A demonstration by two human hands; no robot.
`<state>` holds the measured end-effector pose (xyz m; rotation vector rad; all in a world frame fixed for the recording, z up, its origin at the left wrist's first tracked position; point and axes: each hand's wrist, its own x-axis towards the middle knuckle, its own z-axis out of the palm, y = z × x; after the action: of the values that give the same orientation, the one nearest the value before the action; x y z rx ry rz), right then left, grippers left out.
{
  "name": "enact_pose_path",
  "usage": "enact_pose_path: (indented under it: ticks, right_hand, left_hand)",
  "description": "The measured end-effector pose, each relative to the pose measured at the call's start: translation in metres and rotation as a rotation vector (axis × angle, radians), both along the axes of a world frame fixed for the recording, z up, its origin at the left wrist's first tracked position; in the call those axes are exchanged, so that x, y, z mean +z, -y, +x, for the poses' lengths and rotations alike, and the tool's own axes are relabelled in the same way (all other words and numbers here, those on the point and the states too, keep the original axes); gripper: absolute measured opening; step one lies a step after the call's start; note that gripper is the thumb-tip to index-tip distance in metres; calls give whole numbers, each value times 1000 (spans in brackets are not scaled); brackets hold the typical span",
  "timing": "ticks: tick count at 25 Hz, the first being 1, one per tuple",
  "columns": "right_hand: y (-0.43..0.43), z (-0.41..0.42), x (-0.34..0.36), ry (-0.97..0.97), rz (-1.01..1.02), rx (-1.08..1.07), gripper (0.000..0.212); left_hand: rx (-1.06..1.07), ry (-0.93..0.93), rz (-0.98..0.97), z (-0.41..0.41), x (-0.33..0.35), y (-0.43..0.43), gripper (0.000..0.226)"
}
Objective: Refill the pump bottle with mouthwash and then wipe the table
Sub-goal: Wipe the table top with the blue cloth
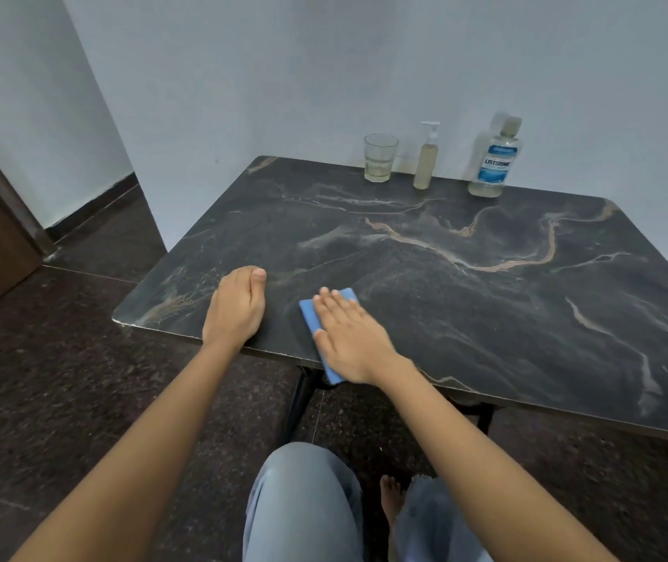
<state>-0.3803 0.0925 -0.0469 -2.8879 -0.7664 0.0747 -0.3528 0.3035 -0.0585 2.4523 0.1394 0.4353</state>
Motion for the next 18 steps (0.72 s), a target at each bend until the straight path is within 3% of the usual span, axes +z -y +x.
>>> enact_pose_path:
  ticks: [4,9,18]
  right_hand:
    - [-46,56,-1,-46,50,47,57]
    - [-50,133,4,-104,98,-86,58]
    - [82,215,13,-75,61,-339,57]
  left_hand:
    - [2,-52,10,9,-3,2,55]
    - [-9,-55,109,15,-11,0,50]
    - [-49,-48,113,17,-17,-5,51]
